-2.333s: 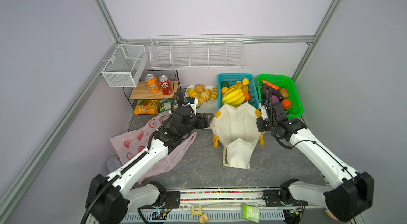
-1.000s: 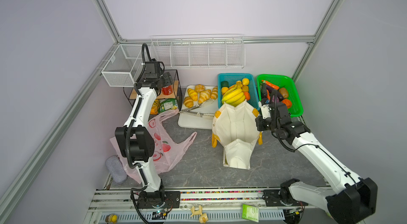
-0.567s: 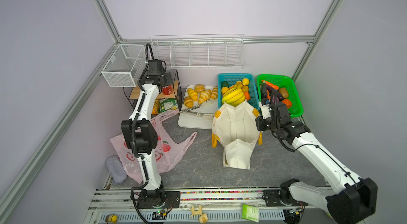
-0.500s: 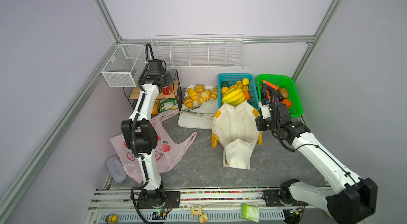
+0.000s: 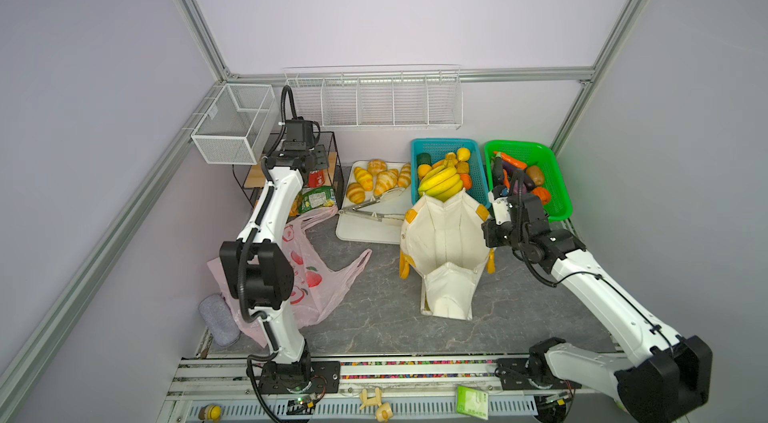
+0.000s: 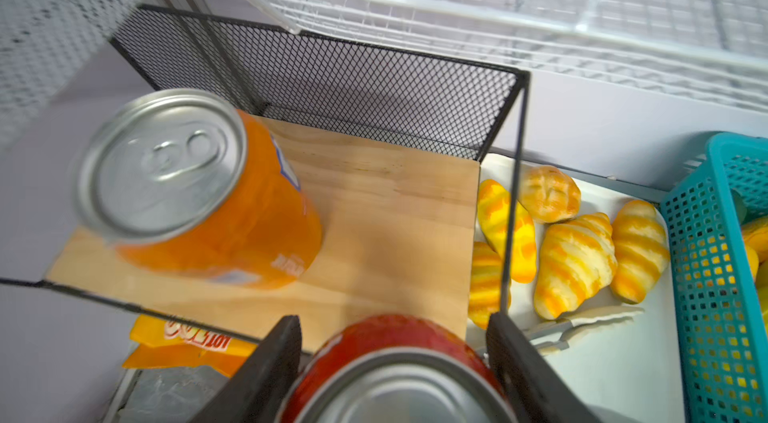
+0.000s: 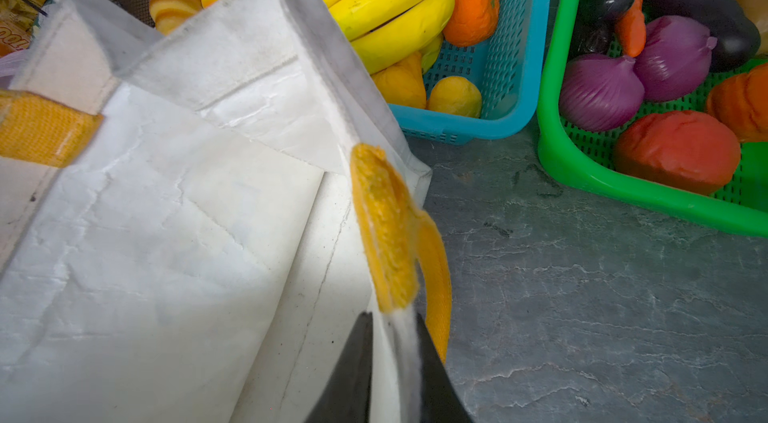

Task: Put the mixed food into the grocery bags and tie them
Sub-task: 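Carry the red can with the left gripper and lower it into the tote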

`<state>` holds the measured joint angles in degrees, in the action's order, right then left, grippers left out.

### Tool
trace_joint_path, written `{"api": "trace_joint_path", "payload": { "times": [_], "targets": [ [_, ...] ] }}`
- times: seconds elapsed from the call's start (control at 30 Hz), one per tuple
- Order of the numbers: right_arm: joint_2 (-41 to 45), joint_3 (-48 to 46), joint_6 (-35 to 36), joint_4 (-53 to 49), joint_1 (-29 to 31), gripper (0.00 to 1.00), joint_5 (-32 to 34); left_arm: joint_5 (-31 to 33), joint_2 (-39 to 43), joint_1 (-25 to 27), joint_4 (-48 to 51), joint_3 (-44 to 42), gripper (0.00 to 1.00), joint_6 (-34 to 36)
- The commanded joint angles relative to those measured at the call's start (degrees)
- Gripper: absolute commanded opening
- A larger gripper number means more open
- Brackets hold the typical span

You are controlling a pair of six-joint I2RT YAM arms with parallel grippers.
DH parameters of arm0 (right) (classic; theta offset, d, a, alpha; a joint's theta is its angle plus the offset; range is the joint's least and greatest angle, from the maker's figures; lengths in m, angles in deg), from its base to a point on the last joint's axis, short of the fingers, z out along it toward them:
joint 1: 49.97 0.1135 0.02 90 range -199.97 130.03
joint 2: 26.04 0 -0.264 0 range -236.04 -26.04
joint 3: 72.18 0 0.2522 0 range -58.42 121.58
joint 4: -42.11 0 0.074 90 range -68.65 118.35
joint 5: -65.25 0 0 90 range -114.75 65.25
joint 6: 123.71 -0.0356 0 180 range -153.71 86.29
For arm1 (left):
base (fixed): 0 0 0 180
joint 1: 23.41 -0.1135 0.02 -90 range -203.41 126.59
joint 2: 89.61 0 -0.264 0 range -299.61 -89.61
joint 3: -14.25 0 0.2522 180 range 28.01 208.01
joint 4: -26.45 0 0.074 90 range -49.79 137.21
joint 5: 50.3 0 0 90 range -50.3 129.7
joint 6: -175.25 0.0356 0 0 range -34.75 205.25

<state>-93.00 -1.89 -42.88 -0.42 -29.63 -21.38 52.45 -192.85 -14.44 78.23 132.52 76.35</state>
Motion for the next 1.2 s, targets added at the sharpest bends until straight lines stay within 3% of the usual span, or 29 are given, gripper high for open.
{"api": "trace_joint_path", "payload": {
  "times": [0.0,0.13,0.27,0.37,0.5,0.9,1.17],
  "targets": [
    [0.6,-1.1,0.1,2.4,-0.3,0.19,0.1,8.7,12.2,4.1,-8.5,-5.2,0.36,1.4],
    [0.4,-1.2,-0.1,2.7,-0.2,0.19,0.1,7.0,23.7,10.2,-12.1,-14.8,0.33,-0.9],
    [0.3,-1.3,-0.5,2.9,-0.2,0.19,0.5,1.6,33.0,21.3,-18.8,-24.1,0.32,-3.7],
    [0.3,-1.7,-1.2,3.5,-0.3,0.19,-0.1,-3.7,34.1,30.4,-24.4,-28.2,0.31,-6.8],
    [0.7,-1.7,-1.8,3.5,-0.6,0.19,-0.3,-8.5,27.7,39.0,-32.3,-29.7,0.31,-9.4],
    [2.6,-1.1,-3.1,2.6,-1.1,0.20,-0.2,-20.4,4.8,42.9,-46.0,-27.2,0.29,-7.6],
    [2.4,-2.0,-4.4,2.9,-1.2,0.19,-0.7,-21.8,-6.4,44.3,-51.0,-23.8,0.26,-1.5]
  ]
}}
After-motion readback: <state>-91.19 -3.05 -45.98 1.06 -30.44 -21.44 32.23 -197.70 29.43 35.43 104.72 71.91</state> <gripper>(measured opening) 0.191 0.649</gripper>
